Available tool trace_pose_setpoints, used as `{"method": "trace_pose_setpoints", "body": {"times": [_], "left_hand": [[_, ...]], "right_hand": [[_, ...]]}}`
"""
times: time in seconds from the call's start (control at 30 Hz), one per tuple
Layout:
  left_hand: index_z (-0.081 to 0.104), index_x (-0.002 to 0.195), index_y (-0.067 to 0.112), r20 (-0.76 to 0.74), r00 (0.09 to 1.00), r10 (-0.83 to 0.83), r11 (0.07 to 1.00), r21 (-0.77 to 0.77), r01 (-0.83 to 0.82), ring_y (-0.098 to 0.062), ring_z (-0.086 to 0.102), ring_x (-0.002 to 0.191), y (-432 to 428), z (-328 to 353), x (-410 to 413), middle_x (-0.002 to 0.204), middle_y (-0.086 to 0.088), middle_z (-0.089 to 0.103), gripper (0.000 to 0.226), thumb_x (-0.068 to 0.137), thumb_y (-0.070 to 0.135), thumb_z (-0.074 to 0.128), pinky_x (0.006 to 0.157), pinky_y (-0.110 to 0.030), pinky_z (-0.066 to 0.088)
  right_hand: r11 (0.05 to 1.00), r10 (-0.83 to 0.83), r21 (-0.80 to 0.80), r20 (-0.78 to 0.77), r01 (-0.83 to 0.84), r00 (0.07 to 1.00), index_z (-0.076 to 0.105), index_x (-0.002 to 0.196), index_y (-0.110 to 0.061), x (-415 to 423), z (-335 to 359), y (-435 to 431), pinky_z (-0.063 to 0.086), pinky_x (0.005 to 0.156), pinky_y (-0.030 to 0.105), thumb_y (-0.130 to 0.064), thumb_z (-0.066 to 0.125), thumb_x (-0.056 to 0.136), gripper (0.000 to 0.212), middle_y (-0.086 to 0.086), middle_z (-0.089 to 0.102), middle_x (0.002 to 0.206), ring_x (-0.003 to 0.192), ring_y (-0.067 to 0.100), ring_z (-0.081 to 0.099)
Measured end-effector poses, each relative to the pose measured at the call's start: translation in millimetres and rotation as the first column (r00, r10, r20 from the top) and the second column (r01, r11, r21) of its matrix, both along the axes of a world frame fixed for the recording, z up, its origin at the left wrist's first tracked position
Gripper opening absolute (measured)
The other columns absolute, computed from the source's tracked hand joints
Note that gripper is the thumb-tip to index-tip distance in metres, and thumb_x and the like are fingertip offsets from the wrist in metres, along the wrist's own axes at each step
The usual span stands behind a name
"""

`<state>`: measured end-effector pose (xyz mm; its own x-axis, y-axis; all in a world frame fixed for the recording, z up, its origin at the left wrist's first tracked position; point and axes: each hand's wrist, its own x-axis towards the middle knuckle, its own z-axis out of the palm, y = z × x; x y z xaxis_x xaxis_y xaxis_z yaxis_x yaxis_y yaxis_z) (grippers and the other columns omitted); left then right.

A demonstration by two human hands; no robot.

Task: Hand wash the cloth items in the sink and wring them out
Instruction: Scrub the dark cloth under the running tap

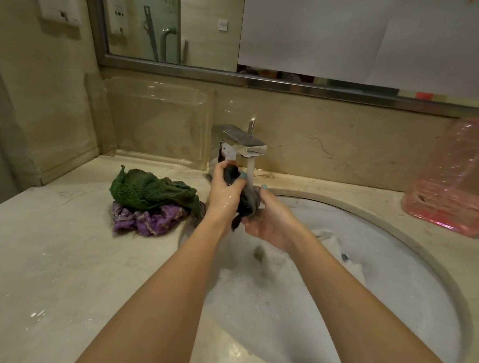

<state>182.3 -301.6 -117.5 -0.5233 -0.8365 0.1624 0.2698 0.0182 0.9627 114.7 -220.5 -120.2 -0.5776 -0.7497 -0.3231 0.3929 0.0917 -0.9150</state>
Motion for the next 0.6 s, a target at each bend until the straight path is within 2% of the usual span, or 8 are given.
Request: {"method": "trace_pose_setpoints", "body": {"times": [0.13,0.2,0.27,0.33,0.4,0.47,0.5,0.6], "left_hand": [[0.044,0.132,0.014,0.086,0.995,0.045,0.996,-0.076,-0.038,-0.015,0.052,0.102,3.8,1.0,-1.8,0.129,-0.008,0.048,0.031,0.103,0.026,0.045,0.082,-0.025,0.045],[0.047,0.131,0.014,0.174,0.976,0.131,0.986,-0.129,-0.109,-0.008,0.045,0.088,1.5,1.2,-4.2,0.124,-0.004,0.035,0.032,0.105,0.03,0.038,0.082,-0.023,0.039],[0.049,0.13,0.015,0.203,0.96,0.193,0.976,-0.144,-0.165,-0.013,0.046,0.089,-1.6,0.6,-5.0,0.123,-0.004,0.034,0.034,0.105,0.034,0.035,0.086,-0.025,0.04],[0.048,0.132,0.016,0.232,0.951,0.203,0.966,-0.204,-0.157,-0.026,0.054,0.103,-2.2,-1.9,-6.1,0.121,-0.004,0.047,0.036,0.105,0.035,0.033,0.095,-0.035,0.046],[0.048,0.135,0.014,0.261,0.952,0.158,0.977,-0.181,-0.112,-0.03,0.057,0.111,1.7,-2.3,-7.0,0.118,-0.006,0.056,0.035,0.105,0.028,0.034,0.095,-0.04,0.048],[0.055,0.127,0.011,0.321,0.941,0.105,0.99,-0.122,-0.068,-0.027,0.06,0.103,5.7,-0.9,-8.6,0.118,-0.012,0.061,0.031,0.103,0.023,0.039,0.085,-0.036,0.05],[0.06,0.116,0.008,0.35,0.934,0.065,0.995,-0.098,-0.033,-0.027,0.061,0.096,10.8,3.5,-8.6,0.111,-0.013,0.063,0.026,0.102,0.02,0.042,0.08,-0.035,0.051],[0.066,0.093,0.006,0.386,0.921,0.049,0.98,-0.196,0.03,-0.023,0.059,0.083,29.5,10.0,-7.0,0.087,-0.006,0.062,0.024,0.1,0.017,0.046,0.064,-0.02,0.047]], "right_hand": [[0.969,-0.184,-0.155,0.078,0.194,0.98,0.054,0.12,-0.016,-6.5,7.0,-6.3,0.053,0.074,0.039,-0.038,0.038,0.103,0.032,0.012,0.064,0.113,0.099,0.027,0.062],[0.947,-0.217,-0.219,0.093,0.233,0.972,0.057,0.114,-0.013,-7.7,9.4,-6.8,0.053,0.071,0.039,-0.037,0.043,0.102,0.031,0.013,0.066,0.114,0.099,0.027,0.064],[0.944,-0.213,-0.242,0.066,0.223,0.975,0.061,0.108,-0.01,-3.6,9.5,-7.4,0.053,0.067,0.036,-0.029,0.049,0.1,0.024,0.014,0.068,0.108,0.093,0.026,0.065],[0.953,-0.209,-0.229,-0.016,0.2,0.978,0.063,0.092,-0.01,4.5,7.7,-9.8,0.051,0.062,0.034,-0.016,0.053,0.095,0.012,0.013,0.066,0.093,0.082,0.025,0.064],[0.964,-0.228,-0.178,-0.168,0.198,0.959,0.062,0.085,-0.014,14.8,6.1,-13.8,0.051,0.058,0.032,-0.012,0.05,0.095,0.015,0.011,0.063,0.085,0.077,0.024,0.061],[0.97,-0.231,-0.151,-0.317,0.192,0.92,0.062,0.094,-0.015,21.5,8.6,-16.2,0.053,0.063,0.032,-0.016,0.045,0.098,0.018,0.008,0.065,0.089,0.082,0.023,0.063],[0.972,-0.229,-0.142,-0.385,0.188,0.894,0.063,0.094,-0.014,21.5,10.6,-16.6,0.053,0.065,0.033,-0.017,0.045,0.099,0.019,0.008,0.066,0.089,0.084,0.024,0.063],[0.94,-0.334,-0.098,-0.452,0.326,0.827,0.064,0.08,-0.014,6.4,13.7,-16.8,0.055,0.075,0.04,-0.024,0.048,0.099,0.027,0.011,0.068,0.086,0.087,0.03,0.066]]}}
